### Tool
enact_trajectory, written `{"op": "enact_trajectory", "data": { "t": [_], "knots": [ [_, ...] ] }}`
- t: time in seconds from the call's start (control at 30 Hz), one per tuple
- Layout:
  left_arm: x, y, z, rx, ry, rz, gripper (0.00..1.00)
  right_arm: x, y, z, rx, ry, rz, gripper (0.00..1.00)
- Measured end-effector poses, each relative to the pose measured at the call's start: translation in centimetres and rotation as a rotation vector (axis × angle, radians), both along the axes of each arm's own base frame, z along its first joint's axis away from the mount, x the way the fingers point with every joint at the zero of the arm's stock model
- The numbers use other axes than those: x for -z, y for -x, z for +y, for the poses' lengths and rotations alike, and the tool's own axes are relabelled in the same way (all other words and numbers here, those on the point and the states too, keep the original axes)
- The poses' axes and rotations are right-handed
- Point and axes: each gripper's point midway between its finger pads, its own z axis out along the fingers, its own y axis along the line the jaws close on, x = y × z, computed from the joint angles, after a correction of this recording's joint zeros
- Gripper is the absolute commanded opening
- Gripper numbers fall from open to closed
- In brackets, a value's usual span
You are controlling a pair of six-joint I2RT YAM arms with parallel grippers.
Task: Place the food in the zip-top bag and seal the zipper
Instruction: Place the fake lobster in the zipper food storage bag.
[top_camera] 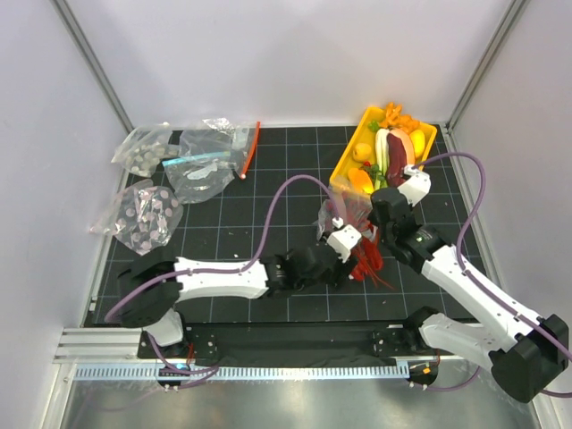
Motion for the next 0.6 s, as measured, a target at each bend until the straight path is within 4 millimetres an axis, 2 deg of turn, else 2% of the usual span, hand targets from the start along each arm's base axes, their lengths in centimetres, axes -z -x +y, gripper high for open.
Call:
{"op": "enact_trajectory", "data": {
  "t": [0.1, 0.2, 0.5, 0.6],
  "knots": [
    [1.9, -0.6, -0.8, -0.025, -0.047, -0.009, 0.54, -0.1, 0.2, -0.1, 0.002, -0.009, -0.007, 0.01],
    [2.7, -1.5, -1.2, -0.059, -0.077, -0.033, 0.5, -0.5, 0.4, -0.2, 0.004, -0.026, -0.025, 0.01],
    [1.0, -4.3, -2.6, -0.162, -0.057, -0.094, 0.43, -0.6, 0.6, -0.1, 0.001, -0.052, -0.036, 0.01],
    [1.4, -5.3, -2.8, -0.186, -0.068, -0.091, 0.41, -0.6, 0.6, 0.1, -0.002, -0.059, -0.037, 0.01]
  ]
}}
